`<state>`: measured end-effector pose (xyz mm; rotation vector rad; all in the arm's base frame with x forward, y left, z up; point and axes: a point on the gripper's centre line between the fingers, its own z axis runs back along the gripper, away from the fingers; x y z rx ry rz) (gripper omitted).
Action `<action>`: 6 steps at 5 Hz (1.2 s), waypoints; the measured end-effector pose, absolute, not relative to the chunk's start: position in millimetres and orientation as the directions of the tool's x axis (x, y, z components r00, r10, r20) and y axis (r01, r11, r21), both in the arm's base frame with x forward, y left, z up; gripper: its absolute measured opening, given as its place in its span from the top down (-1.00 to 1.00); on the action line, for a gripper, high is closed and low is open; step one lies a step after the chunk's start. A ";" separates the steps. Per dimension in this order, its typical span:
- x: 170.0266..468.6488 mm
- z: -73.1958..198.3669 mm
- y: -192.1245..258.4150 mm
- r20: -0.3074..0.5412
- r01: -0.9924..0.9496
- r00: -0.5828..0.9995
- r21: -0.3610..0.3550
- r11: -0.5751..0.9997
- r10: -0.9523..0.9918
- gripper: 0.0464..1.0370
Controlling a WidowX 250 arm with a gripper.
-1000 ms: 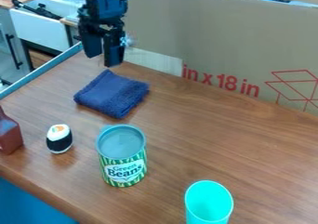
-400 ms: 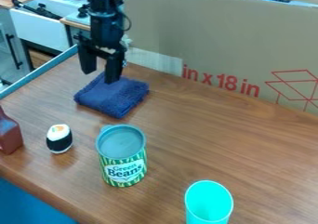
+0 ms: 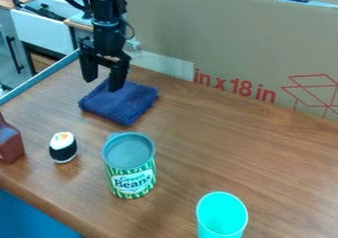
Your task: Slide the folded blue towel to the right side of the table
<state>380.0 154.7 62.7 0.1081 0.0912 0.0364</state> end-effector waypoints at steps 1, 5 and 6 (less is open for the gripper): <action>382.7 50.3 157.8 -0.103 -0.035 0.994 0.119 0.992 0.047 -0.93; 406.0 29.6 74.8 -0.137 0.066 0.989 0.064 0.996 -0.057 -0.93; 411.0 27.5 21.8 -0.126 0.130 0.984 0.013 0.991 -0.128 -0.93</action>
